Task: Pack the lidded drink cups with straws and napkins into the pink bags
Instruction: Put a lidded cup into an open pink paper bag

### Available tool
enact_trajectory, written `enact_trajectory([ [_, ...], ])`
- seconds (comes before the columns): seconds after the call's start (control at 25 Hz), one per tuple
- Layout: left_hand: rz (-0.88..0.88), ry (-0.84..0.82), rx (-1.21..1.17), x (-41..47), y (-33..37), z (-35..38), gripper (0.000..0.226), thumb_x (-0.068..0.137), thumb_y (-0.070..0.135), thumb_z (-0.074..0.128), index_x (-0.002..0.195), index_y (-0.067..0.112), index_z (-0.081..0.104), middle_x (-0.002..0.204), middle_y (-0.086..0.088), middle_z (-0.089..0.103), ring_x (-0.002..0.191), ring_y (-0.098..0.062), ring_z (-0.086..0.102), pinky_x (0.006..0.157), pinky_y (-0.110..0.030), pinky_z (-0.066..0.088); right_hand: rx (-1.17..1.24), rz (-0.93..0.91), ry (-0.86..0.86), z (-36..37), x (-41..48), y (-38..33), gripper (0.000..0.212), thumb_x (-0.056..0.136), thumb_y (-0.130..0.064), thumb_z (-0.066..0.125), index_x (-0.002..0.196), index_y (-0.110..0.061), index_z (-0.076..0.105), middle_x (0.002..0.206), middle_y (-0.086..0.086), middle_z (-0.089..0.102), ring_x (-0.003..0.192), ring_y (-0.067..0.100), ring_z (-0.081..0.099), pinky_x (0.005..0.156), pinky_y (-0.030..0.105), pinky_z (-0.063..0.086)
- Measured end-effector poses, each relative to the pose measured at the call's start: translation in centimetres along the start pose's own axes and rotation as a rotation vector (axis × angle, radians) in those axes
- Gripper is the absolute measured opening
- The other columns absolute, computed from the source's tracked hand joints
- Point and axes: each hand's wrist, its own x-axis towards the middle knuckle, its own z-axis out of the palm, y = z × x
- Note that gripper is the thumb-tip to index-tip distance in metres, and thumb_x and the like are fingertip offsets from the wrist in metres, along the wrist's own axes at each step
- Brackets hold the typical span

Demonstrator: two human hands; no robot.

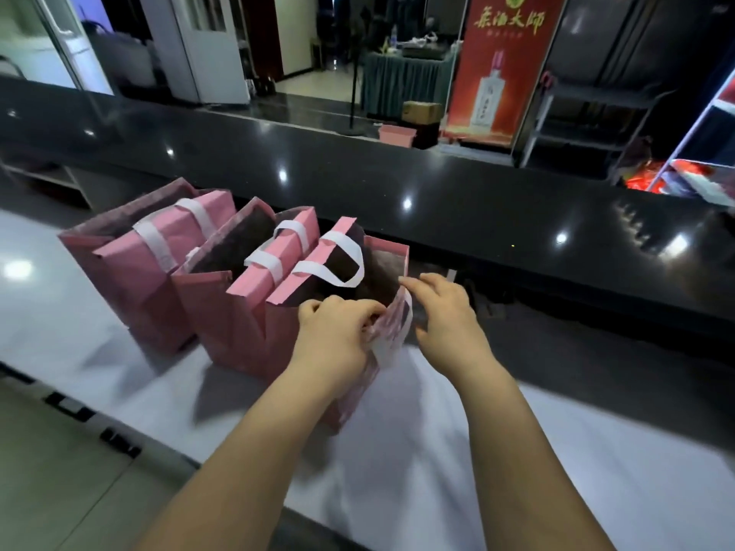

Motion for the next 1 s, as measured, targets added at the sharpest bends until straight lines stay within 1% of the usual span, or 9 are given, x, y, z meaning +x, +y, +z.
enact_trajectory([
  [0.12,0.173,-0.063,-0.044,-1.9,-1.7,-0.9,0.049,0.082,0.004,0.056,0.11,0.044,0.065,0.093,0.022,0.063,0.101,-0.005,0.046,0.097,-0.032,0.021,-0.07,0.103,0.045,-0.5,-0.6,0.4,0.069,0.085,-0.003,0.06,0.139,-0.04,0.038,0.154,-0.001,0.019,0.14,0.024,0.014,0.112,0.044,0.028],
  [0.2,0.22,-0.074,-0.112,-2.7,-3.1,-1.4,0.052,0.078,0.0,0.062,0.104,0.044,0.069,0.081,0.032,0.055,0.094,-0.001,0.041,0.102,-0.032,0.02,-0.096,0.118,0.07,-0.8,-1.2,0.9,0.041,0.087,-0.012,0.062,0.121,-0.033,0.057,0.151,0.0,0.03,0.138,0.026,0.019,0.111,0.046,0.027],
  [0.28,0.259,-0.008,-0.159,-3.2,-4.7,-1.6,0.054,0.071,-0.002,0.067,0.1,0.043,0.071,0.075,0.039,0.05,0.088,-0.002,0.043,0.1,-0.037,0.028,-0.109,0.108,0.097,-0.8,-2.0,1.2,0.016,0.086,-0.019,0.065,0.1,-0.024,0.066,0.14,-0.001,0.046,0.131,0.026,0.027,0.105,0.046,0.031],
  [0.4,0.283,0.156,-0.144,-3.9,-6.6,-1.5,0.047,0.065,0.004,0.071,0.097,0.037,0.071,0.083,0.025,0.063,0.085,-0.014,0.054,0.083,-0.049,0.045,-0.072,0.145,0.132,-0.8,-3.2,1.3,0.005,0.086,-0.014,0.063,0.09,-0.018,0.063,0.116,-0.004,0.057,0.118,0.027,0.039,0.09,0.04,0.039],
  [0.48,0.278,0.284,-0.129,-4.6,-7.2,-1.2,0.045,0.065,0.006,0.076,0.101,0.031,0.071,0.098,0.014,0.067,0.094,-0.02,0.057,0.083,-0.049,0.046,-0.023,0.182,0.206,-1.1,-4.2,1.2,0.007,0.085,-0.009,0.059,0.085,-0.015,0.058,0.093,-0.003,0.055,0.103,0.027,0.048,0.077,0.035,0.04],
  [0.64,0.075,0.409,-0.356,-7.0,-7.5,-0.2,0.052,0.071,0.0,0.075,0.117,0.022,0.064,0.118,0.003,0.053,0.114,-0.017,0.045,0.102,-0.033,0.04,0.1,0.193,0.341,-1.2,-7.3,0.8,0.016,0.082,-0.007,0.067,0.081,-0.019,0.056,0.083,-0.006,0.053,0.086,0.018,0.053,0.071,0.027,0.037],
  [0.8,-0.259,0.322,-0.825,-9.4,-7.6,1.0,0.052,0.077,0.004,0.076,0.112,0.034,0.052,0.106,0.01,0.061,0.094,-0.003,0.06,0.08,-0.016,0.052,0.644,0.245,0.548,0.6,-11.7,-0.7,0.04,0.075,-0.004,0.078,0.103,-0.023,0.059,0.092,-0.005,0.064,0.084,0.004,0.061,0.076,0.016,0.05],
  [0.88,-0.336,0.285,-0.947,-10.1,-8.4,2.1,0.043,0.078,0.008,0.077,0.108,0.03,0.055,0.099,0.008,0.067,0.088,-0.004,0.065,0.077,-0.02,0.055,0.794,0.351,0.601,2.1,-13.4,-0.8,0.042,0.075,-0.003,0.078,0.108,-0.023,0.06,0.094,-0.005,0.066,0.085,0.005,0.064,0.076,0.018,0.052],
  [1.0,-0.349,0.238,-0.955,-11.3,-9.7,3.6,0.022,0.079,0.009,0.076,0.098,0.017,0.067,0.091,0.004,0.072,0.083,-0.008,0.067,0.083,-0.034,0.058,0.853,0.492,0.605,4.6,-15.8,-0.8,0.029,0.08,-0.003,0.073,0.096,-0.025,0.066,0.094,-0.007,0.07,0.088,0.007,0.067,0.082,0.026,0.056],
])
